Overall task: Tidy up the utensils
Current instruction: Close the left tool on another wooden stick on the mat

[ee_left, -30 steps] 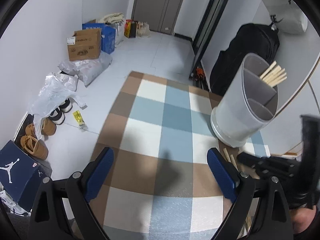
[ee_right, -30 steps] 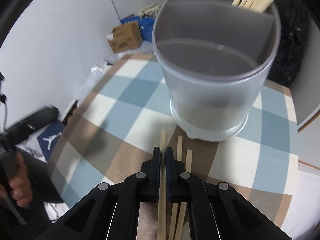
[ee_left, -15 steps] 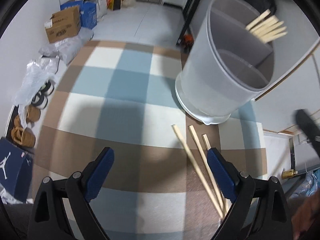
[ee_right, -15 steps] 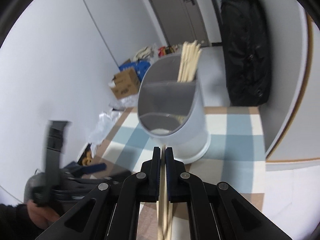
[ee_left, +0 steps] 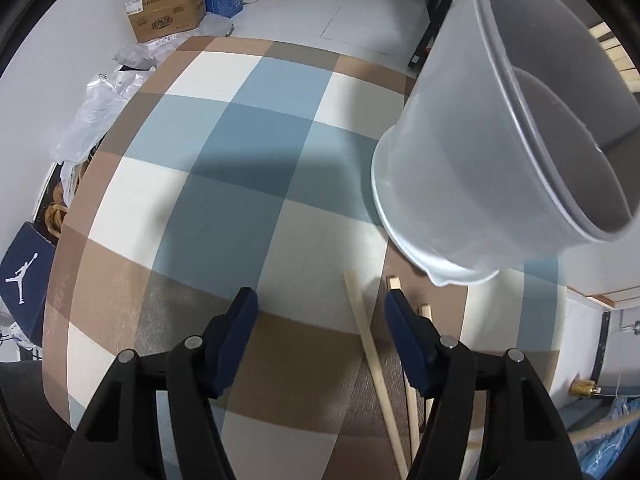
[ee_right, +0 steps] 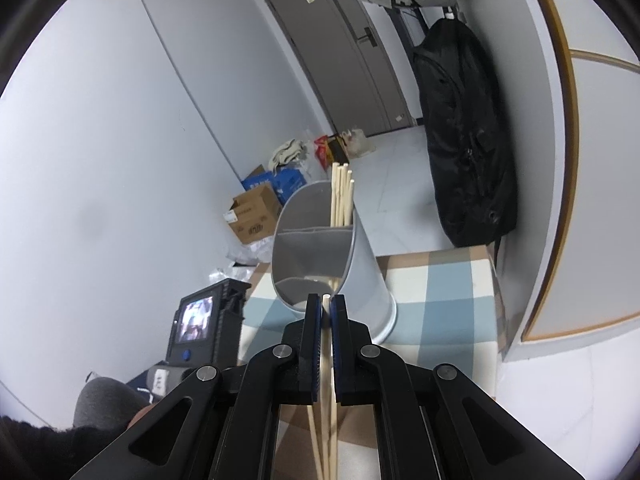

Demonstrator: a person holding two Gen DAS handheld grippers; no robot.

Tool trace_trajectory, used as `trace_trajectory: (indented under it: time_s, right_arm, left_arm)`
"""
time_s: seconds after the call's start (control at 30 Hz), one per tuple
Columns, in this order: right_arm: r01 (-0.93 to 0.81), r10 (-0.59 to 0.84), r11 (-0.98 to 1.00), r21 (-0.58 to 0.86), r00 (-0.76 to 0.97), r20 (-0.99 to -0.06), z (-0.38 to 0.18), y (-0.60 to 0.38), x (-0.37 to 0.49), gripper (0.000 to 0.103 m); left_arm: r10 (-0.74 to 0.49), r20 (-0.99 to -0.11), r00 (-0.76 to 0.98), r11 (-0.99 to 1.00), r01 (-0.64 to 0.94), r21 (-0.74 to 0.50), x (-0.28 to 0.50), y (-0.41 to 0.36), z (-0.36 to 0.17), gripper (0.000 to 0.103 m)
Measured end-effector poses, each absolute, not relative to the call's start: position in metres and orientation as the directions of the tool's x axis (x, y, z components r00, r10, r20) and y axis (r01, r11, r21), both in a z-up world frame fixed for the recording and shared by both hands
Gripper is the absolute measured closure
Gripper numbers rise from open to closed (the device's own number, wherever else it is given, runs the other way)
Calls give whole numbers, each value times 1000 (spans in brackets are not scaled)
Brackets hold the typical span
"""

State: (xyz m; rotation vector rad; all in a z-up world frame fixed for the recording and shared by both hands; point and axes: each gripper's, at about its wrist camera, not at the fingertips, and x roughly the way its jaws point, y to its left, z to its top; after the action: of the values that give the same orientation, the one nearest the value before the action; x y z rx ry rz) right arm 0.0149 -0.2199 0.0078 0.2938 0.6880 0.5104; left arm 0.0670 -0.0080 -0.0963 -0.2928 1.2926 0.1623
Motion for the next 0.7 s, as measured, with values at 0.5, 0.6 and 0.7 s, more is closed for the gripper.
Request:
trace_trajectory:
  time_s: [0.5,0.6,0.7]
  right_arm:
    - [-337,537,835,436,675,-507,10,-231,13,99]
    - [-332,531,838,433,677,-510,8,-232,13,99]
    - [-328,526,842,429,679,-512,8,-231,14,99]
  left_arm:
    - [-26,-946,324,951,-285,-123,63,-3,-92,101]
    - [-53,-927,372,947,-277,-165,62,0,-85,101]
    - [-79,-890,450,939,-265,-218,57,1,-68,101]
